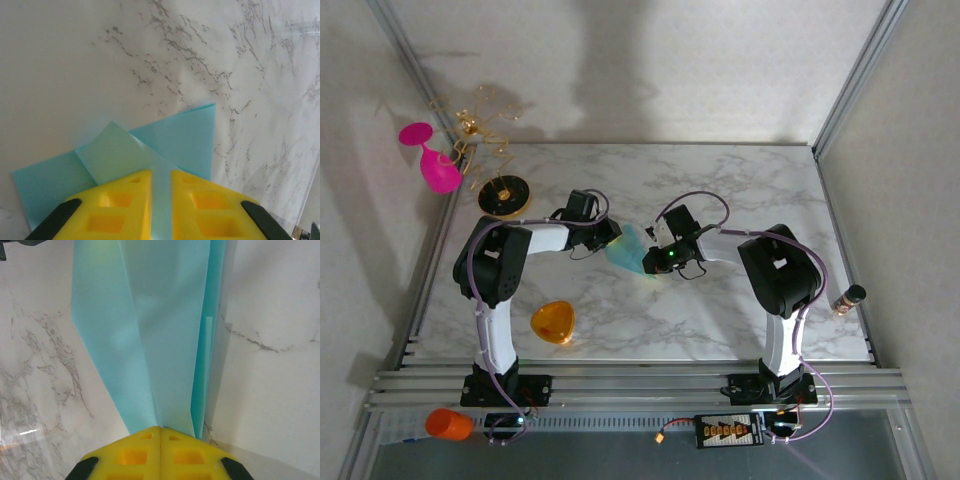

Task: Fold a paper plane with a square sheet of paper (pick it up from the middle)
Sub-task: Fourth fold the wing at the center of the table.

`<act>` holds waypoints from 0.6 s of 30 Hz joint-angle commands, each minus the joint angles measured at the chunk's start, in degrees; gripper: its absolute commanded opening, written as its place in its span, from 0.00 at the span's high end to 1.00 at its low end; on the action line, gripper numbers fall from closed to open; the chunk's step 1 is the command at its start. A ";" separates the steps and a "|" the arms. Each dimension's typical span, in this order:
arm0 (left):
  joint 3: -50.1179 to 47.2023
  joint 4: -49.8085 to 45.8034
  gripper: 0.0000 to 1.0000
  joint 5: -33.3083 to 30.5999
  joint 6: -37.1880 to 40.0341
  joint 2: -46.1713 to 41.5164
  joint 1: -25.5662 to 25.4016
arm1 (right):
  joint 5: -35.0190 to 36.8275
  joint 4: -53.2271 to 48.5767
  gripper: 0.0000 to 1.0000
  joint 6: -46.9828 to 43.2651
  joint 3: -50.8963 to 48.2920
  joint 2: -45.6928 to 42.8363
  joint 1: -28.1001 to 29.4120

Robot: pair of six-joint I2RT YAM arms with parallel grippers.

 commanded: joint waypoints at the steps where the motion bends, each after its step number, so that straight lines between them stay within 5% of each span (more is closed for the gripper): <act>1: -0.67 -2.07 0.83 -3.89 0.97 0.72 1.65 | 5.40 -6.14 0.93 0.11 -3.26 3.94 0.17; 18: 2.73 -5.56 0.82 -5.85 6.52 3.04 6.42 | 6.81 -6.98 0.93 -0.15 -4.42 4.28 0.19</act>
